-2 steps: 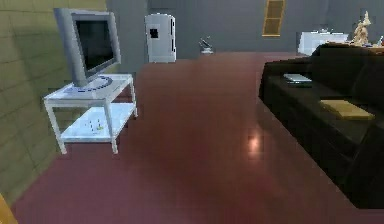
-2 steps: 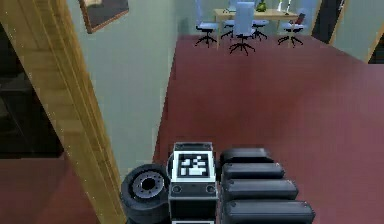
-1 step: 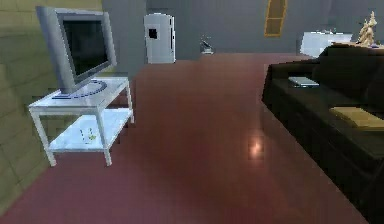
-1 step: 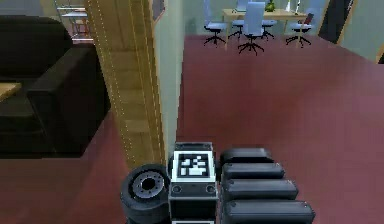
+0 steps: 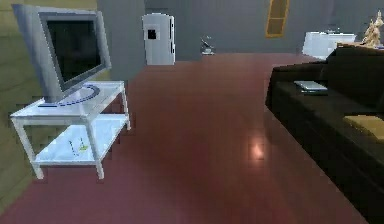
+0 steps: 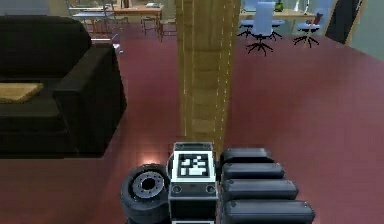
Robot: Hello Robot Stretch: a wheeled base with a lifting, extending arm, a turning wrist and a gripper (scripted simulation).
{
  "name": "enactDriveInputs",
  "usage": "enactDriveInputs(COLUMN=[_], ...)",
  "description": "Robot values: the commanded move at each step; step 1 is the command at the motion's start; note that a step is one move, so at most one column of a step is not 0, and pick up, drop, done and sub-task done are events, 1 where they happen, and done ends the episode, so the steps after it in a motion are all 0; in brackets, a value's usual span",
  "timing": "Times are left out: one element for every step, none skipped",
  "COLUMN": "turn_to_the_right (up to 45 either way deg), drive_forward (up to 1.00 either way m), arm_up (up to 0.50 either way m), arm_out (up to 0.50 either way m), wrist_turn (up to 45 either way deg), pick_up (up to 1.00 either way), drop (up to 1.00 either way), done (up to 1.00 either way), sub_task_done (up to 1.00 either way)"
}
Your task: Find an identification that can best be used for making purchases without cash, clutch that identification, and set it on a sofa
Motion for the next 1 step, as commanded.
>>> enactDriveInputs(turn_to_the_right=[-9.0], drive_forward=[0.00], arm_up=[0.00], arm_out=[0.00], wrist_turn=[0.0], pick_up=[0.00], drop=[0.00], done=[0.00], sub_task_done=[0.00])
